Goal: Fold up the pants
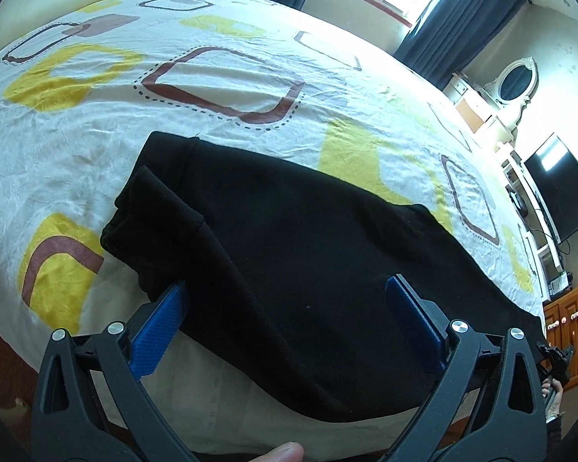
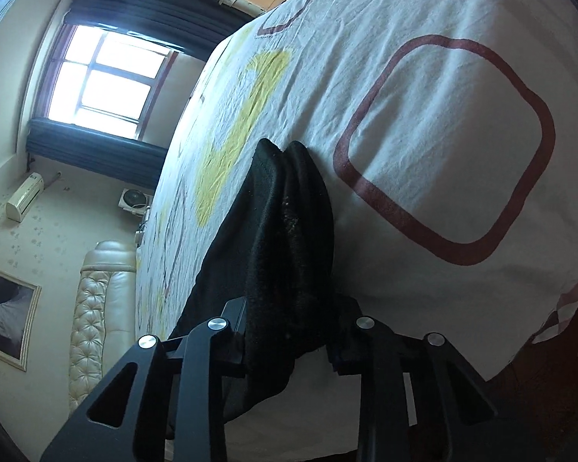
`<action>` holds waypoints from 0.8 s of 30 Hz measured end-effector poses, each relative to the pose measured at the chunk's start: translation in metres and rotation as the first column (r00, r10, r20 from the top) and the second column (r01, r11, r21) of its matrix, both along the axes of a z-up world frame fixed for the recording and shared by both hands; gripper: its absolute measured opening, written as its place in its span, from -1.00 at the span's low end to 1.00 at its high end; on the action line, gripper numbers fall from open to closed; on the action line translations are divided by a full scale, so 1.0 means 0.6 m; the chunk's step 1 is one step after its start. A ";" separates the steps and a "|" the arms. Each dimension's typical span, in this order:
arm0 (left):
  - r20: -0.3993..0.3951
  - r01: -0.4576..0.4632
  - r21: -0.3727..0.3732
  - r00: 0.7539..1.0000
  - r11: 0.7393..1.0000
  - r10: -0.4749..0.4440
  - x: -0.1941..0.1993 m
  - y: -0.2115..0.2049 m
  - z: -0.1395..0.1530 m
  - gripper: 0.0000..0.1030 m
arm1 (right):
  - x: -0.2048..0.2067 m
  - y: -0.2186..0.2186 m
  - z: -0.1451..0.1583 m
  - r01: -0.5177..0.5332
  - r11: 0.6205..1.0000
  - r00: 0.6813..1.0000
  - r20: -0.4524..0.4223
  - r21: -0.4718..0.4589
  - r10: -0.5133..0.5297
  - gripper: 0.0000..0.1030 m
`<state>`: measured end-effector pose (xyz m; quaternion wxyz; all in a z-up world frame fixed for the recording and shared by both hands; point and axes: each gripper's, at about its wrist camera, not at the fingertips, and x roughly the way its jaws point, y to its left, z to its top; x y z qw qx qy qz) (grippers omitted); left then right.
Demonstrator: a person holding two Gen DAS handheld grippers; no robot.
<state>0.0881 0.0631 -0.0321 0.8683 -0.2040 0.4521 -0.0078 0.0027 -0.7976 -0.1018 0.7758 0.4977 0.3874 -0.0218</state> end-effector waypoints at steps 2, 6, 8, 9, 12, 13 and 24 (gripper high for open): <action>-0.028 -0.011 -0.014 1.000 1.000 0.010 -0.002 0.011 -0.016 0.95 | -0.010 0.002 0.008 0.031 0.998 0.999 0.040 0.056 -0.034 -0.52; -0.080 -0.026 -0.040 0.997 0.999 0.023 -0.004 0.026 -0.044 0.95 | -0.004 0.027 0.050 0.044 0.989 0.988 0.139 0.143 -0.064 -0.54; -0.088 -0.038 -0.057 0.996 0.998 0.033 -0.009 0.034 -0.056 0.95 | 0.007 0.053 0.084 0.024 0.991 0.984 0.173 0.134 -0.048 -0.54; -0.081 -0.038 -0.066 0.996 0.997 0.032 -0.012 0.036 -0.060 0.95 | 0.014 0.069 0.103 0.007 0.992 0.981 0.193 0.126 -0.032 -0.54; -0.061 -0.002 -0.036 0.998 0.999 0.000 -0.019 0.030 -0.062 0.95 | 0.036 0.129 0.165 -0.061 0.995 0.969 0.243 0.078 0.040 -0.54; -0.060 0.010 -0.016 0.998 1.000 -0.011 -0.019 0.026 -0.062 0.95 | 0.045 0.152 0.185 -0.086 0.995 0.965 0.254 0.053 0.070 -0.54; -0.105 -0.027 -0.006 0.994 1.000 0.026 -0.016 0.021 -0.056 0.95 | 0.141 0.467 0.250 -0.370 0.905 0.893 0.188 -0.209 0.409 -0.54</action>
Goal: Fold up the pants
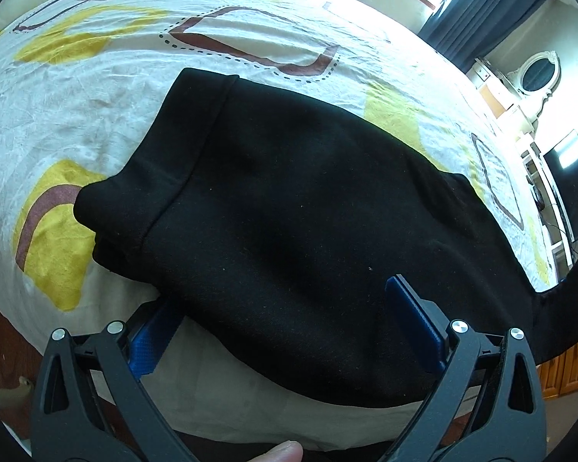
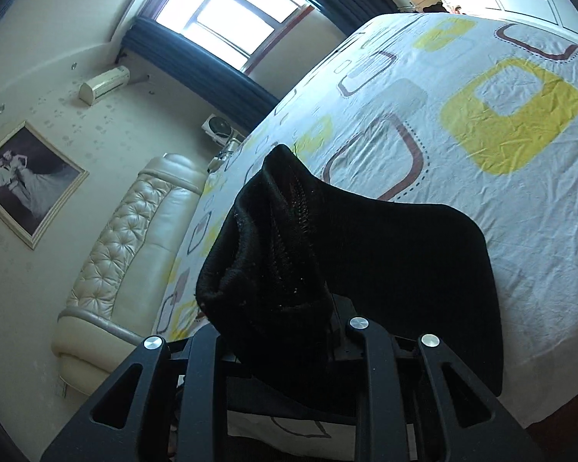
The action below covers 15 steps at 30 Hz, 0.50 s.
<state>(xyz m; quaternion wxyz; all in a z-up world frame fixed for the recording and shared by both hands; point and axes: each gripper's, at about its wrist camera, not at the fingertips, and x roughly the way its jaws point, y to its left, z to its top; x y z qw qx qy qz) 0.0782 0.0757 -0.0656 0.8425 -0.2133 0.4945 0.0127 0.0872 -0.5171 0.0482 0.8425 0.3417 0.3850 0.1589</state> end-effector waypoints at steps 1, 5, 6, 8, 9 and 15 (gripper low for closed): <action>-0.001 -0.009 -0.014 1.000 1.000 0.009 -0.001 0.003 0.001 0.95 | 0.010 0.030 -0.013 -0.026 0.999 1.000 -0.017 -0.028 0.026 -0.54; -0.006 -0.028 -0.039 1.000 0.999 0.028 -0.001 0.008 0.000 0.95 | 0.026 0.151 -0.076 -0.120 0.968 0.990 -0.096 -0.221 0.100 -0.54; -0.007 -0.026 -0.037 1.000 0.999 0.026 -0.001 0.007 0.000 0.95 | 0.030 0.176 -0.097 -0.141 0.957 0.986 -0.124 -0.255 0.112 -0.54; -0.009 -0.023 -0.031 1.000 0.999 0.023 -0.001 0.006 0.000 0.95 | 0.031 0.217 -0.139 -0.183 0.929 0.976 -0.171 -0.322 0.133 -0.54; -0.010 -0.021 -0.028 1.000 0.999 0.021 -0.001 0.005 0.000 0.95 | 0.031 0.234 -0.156 -0.203 0.915 0.970 -0.196 -0.349 0.141 -0.53; -0.013 -0.023 -0.026 1.000 0.999 0.023 0.001 0.003 -0.001 0.95 | -0.003 0.273 -0.187 -0.236 0.939 0.960 -0.208 -0.249 0.186 0.44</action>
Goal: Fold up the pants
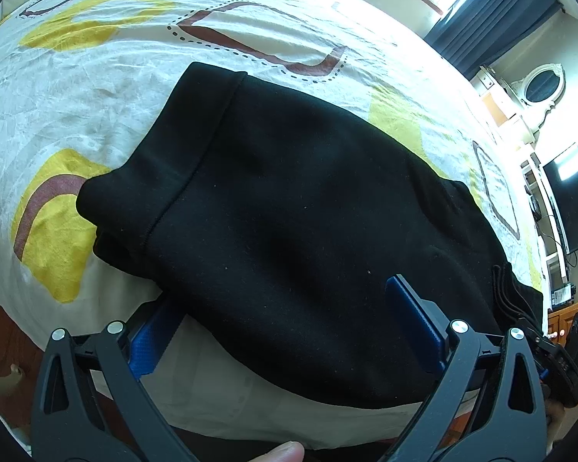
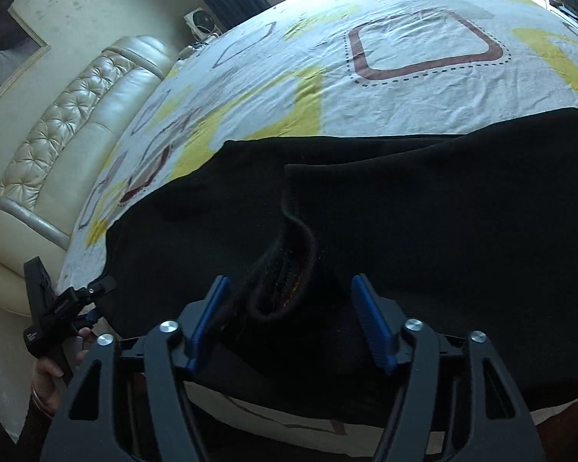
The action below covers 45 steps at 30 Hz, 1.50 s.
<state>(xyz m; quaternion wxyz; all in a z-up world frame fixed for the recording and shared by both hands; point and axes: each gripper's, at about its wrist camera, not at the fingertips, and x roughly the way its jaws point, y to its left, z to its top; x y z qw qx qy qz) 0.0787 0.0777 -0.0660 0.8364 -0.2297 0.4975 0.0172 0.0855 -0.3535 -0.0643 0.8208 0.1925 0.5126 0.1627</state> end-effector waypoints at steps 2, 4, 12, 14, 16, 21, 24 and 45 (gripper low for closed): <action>0.000 0.002 0.004 1.000 1.000 -0.002 0.002 -0.001 -0.001 0.95 | -0.009 0.014 0.005 -0.058 0.997 0.998 -0.016 0.042 0.059 0.46; -0.001 0.006 0.012 1.000 1.000 -0.006 0.004 -0.003 -0.002 0.95 | -0.015 0.034 0.009 -0.134 0.990 0.990 -0.037 0.048 0.136 0.52; -0.001 0.022 0.026 1.000 0.999 -0.022 0.004 -0.005 -0.005 0.95 | -0.026 -0.053 0.085 -0.122 0.964 0.992 0.042 0.237 0.116 0.52; -0.001 0.025 0.029 1.000 0.999 -0.025 0.004 -0.006 -0.006 0.95 | -0.019 -0.125 0.107 -0.038 0.963 0.997 0.077 0.266 0.019 0.52; -0.001 0.024 0.029 1.000 0.999 -0.024 0.005 -0.006 -0.006 0.95 | -0.012 -0.210 0.106 0.071 0.948 0.993 0.066 0.311 -0.096 0.52; 0.000 0.028 0.033 1.000 0.999 -0.028 0.005 -0.006 -0.007 0.95 | 0.012 -0.371 0.046 0.310 0.903 0.950 -0.053 0.298 -0.308 0.52; 0.001 0.035 0.047 0.999 0.998 -0.035 0.005 -0.008 -0.009 0.95 | 0.039 -0.399 0.001 0.318 0.872 0.948 -0.122 0.373 -0.293 0.52; 0.004 0.044 0.087 0.999 0.995 -0.045 0.005 -0.017 -0.013 0.95 | 0.084 -0.390 -0.073 0.314 0.879 0.947 -0.185 0.358 -0.263 -0.47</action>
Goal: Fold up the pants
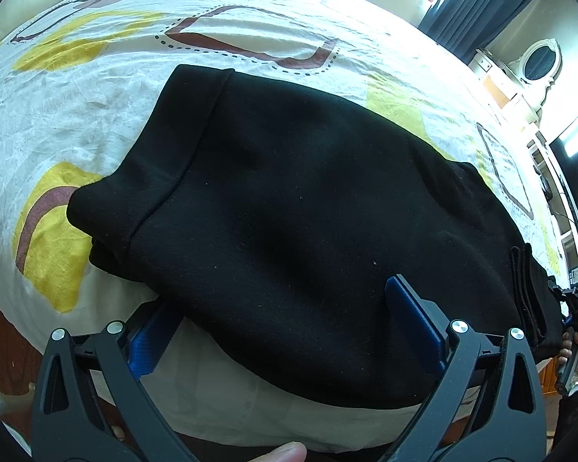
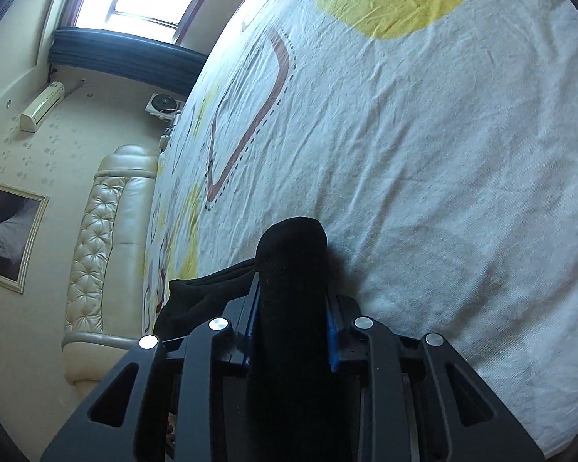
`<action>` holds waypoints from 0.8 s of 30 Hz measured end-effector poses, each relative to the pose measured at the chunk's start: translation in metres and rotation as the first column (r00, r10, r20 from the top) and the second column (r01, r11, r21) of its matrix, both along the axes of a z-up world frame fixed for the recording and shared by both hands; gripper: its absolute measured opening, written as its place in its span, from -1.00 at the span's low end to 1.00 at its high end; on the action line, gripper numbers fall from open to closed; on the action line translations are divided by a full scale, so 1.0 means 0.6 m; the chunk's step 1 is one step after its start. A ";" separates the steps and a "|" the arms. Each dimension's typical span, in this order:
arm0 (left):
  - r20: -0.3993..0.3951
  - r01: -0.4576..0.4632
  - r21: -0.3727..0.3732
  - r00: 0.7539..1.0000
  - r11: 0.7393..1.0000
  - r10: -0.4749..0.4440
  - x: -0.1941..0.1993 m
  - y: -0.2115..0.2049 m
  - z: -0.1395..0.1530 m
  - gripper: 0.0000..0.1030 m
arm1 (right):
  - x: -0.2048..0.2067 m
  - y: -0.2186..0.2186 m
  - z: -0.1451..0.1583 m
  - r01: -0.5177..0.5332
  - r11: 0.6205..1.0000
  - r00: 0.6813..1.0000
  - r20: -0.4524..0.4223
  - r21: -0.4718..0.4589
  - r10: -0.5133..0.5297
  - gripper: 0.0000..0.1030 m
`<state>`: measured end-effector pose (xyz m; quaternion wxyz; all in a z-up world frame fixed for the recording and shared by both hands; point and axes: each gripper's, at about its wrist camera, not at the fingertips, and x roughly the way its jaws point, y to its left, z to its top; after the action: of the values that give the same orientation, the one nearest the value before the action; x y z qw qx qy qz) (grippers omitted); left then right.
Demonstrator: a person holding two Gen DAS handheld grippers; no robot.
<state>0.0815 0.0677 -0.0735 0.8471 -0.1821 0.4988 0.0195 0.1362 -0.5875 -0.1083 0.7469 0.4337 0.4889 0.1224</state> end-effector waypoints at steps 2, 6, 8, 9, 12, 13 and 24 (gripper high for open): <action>0.001 0.002 0.003 1.000 1.000 -0.002 0.000 -0.001 -0.001 0.95 | -0.001 -0.002 0.000 -0.002 1.000 1.000 0.000 0.026 0.002 -0.44; 0.001 0.005 -0.002 1.000 1.000 -0.005 -0.001 0.001 -0.001 0.95 | -0.032 -0.011 0.006 -0.018 0.995 1.000 -0.001 0.096 0.018 -0.03; 0.000 0.006 -0.005 1.000 1.000 -0.006 -0.001 0.003 -0.001 0.95 | -0.057 -0.008 0.010 -0.041 0.994 0.999 0.005 0.104 0.041 0.09; 0.001 0.006 -0.005 1.000 1.000 -0.006 -0.001 0.003 -0.001 0.95 | -0.070 -0.006 0.010 -0.057 0.992 0.998 0.005 0.113 0.057 0.11; -0.001 0.006 -0.006 1.000 1.000 -0.006 -0.001 0.003 -0.001 0.95 | -0.109 -0.003 0.003 -0.091 0.988 0.996 -0.006 0.122 0.092 0.11; 0.000 0.006 -0.006 1.000 1.000 -0.006 -0.002 0.002 -0.001 0.95 | -0.120 -0.002 0.000 -0.102 0.987 0.995 -0.003 0.127 0.103 0.11; 0.007 0.052 -0.007 0.999 0.999 -0.052 -0.007 -0.001 -0.003 0.95 | -0.138 0.017 0.043 0.002 0.998 1.000 0.010 -0.062 -0.001 0.33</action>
<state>0.0775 0.0673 -0.0754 0.8484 -0.1722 0.5005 -0.0053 0.0535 -0.5771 -0.0825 0.7624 0.4102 0.4886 0.1086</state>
